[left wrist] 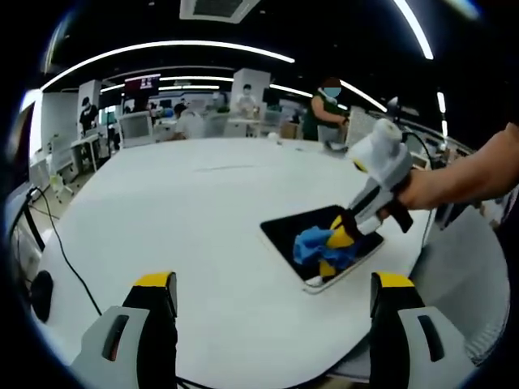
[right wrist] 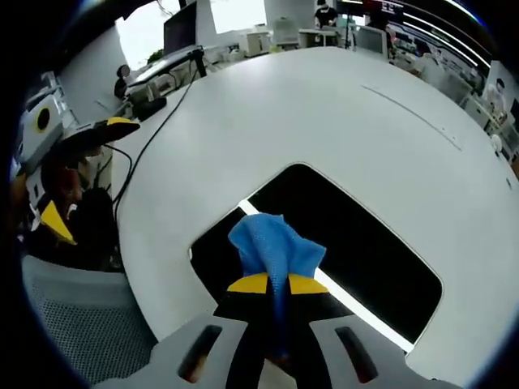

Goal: Wipe the mirror surface with the cleaning cloth until all visible marks leave the cleaned area.

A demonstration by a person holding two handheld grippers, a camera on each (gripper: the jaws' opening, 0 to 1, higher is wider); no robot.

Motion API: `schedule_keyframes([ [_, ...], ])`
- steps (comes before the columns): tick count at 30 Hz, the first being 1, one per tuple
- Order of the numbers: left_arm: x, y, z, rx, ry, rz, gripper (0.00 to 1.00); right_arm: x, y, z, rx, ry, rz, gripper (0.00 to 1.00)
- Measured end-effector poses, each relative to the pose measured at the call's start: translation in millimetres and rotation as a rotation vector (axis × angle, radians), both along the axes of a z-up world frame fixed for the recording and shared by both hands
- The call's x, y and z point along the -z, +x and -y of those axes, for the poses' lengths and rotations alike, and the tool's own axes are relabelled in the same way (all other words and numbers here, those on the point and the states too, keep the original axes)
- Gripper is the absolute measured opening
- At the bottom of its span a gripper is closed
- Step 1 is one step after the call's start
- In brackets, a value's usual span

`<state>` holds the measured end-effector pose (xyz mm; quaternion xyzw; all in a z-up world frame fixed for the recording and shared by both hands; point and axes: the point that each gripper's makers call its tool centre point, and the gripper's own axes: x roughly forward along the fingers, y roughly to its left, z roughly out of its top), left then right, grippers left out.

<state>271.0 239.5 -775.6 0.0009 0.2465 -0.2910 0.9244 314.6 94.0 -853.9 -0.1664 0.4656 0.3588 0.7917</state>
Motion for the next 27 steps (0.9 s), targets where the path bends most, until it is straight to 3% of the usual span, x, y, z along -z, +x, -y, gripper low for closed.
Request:
schedule_keyframes([
  [27, 0.5, -2.8, 1, 0.027, 0.024, -0.002, 1.0, -0.6, -34, -3, -0.027, 0.038, -0.044, 0.01],
])
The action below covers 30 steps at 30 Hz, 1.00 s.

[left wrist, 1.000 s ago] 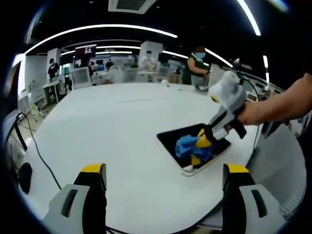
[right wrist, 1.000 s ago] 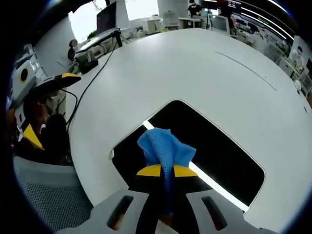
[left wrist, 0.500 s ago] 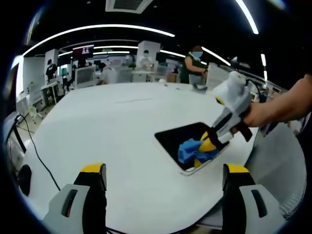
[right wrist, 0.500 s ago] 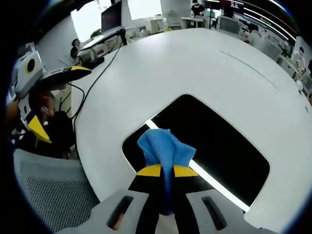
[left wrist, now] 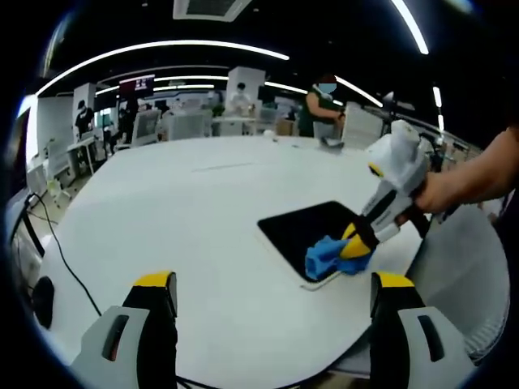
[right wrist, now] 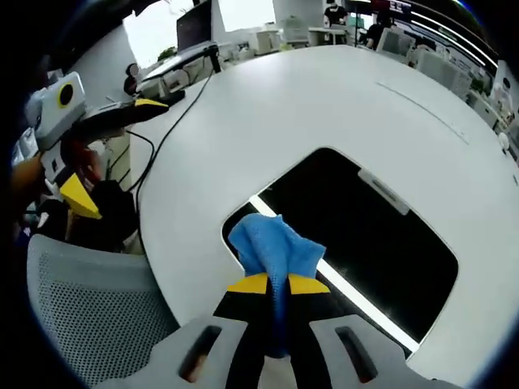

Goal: Wipe the mirror surface with the cleaning cloth until all visible marks leave the cleaned area.

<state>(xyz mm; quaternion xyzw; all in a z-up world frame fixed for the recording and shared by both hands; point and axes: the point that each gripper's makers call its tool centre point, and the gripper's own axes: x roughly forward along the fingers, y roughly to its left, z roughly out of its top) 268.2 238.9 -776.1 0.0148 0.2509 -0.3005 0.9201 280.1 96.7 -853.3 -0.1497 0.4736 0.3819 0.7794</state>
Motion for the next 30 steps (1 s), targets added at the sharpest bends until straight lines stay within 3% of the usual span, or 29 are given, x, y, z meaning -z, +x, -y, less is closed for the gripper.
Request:
schedule_keyframes([
  [12, 1.1, 1.1, 4.6, 0.007, -0.002, -0.002, 1.0, -1.0, -9.6, -1.5, -0.015, 0.027, -0.01, 0.01],
  [30, 2.5, 0.3, 5.4, 0.007, 0.004, -0.008, 1.0, -1.0, -8.1, 0.1, -0.015, 0.064, -0.041, 0.01],
])
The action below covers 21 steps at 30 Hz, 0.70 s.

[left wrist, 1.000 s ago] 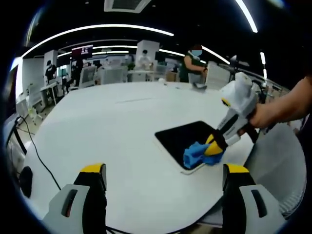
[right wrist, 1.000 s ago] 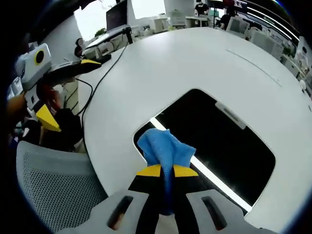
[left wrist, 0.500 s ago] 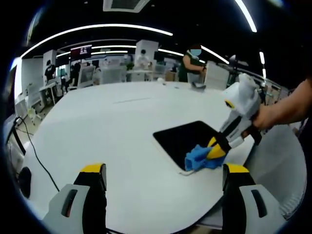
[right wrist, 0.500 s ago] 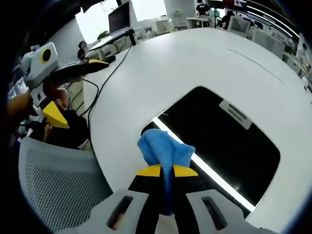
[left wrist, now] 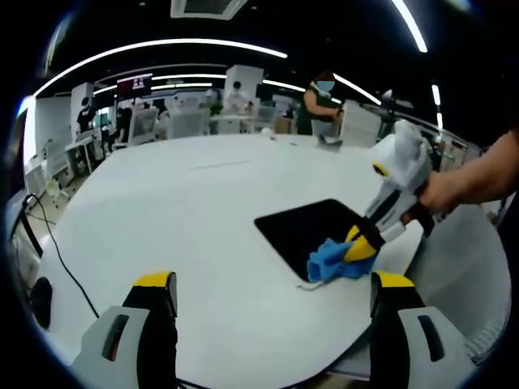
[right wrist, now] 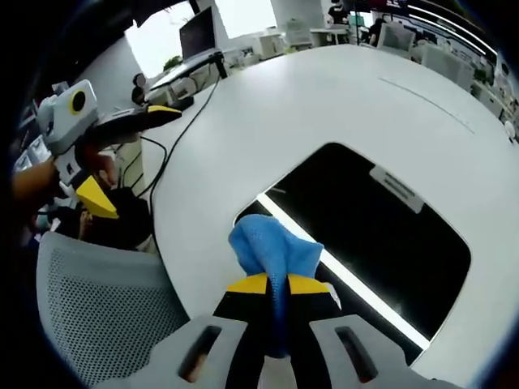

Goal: Wipe the mirror surface with the cleaning cloth until all visible marks leave the cleaned area.

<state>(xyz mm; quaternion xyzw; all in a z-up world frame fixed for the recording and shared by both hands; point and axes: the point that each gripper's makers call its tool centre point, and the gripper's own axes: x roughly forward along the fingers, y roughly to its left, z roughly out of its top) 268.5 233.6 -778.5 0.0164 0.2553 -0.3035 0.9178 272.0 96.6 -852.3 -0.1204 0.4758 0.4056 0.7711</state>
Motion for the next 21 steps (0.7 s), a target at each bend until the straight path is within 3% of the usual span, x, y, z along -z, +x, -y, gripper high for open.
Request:
schedule_keyframes([
  [21, -0.8, 1.7, 6, 0.01, 0.002, 0.003, 1.0, 0.3, -2, 14, 0.018, -0.003, -0.005, 0.01],
])
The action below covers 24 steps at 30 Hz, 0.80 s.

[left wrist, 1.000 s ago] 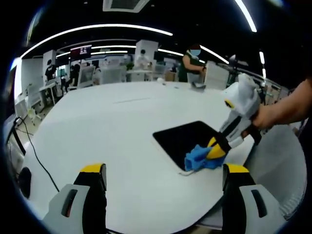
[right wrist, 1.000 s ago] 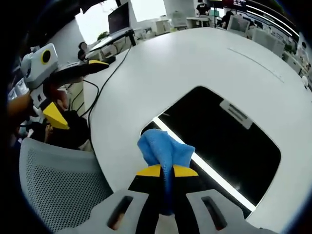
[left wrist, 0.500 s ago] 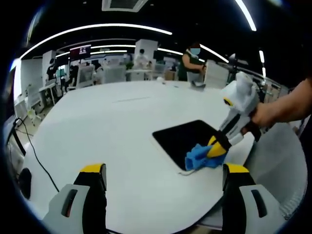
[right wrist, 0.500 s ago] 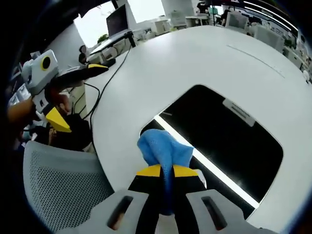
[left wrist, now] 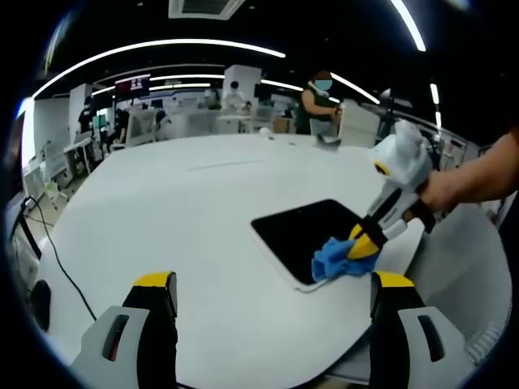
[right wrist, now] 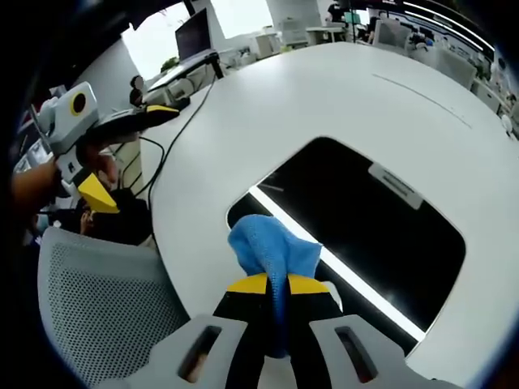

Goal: Wipe the mirror surface with the cleaning cloth until all visible marks leave the cleaned area.

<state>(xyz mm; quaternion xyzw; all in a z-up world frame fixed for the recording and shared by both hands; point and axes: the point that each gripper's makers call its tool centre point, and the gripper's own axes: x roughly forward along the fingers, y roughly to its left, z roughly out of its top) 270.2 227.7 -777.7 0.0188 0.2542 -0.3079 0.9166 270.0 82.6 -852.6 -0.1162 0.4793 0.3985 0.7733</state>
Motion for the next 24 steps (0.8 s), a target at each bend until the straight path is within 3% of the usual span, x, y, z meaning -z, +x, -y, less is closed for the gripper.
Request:
schedule_keyframes([
  [24, 2.7, -3.6, 7, 0.015, 0.0, -0.003, 1.0, -0.2, -3, 19, 0.047, -0.021, 0.018, 0.01],
])
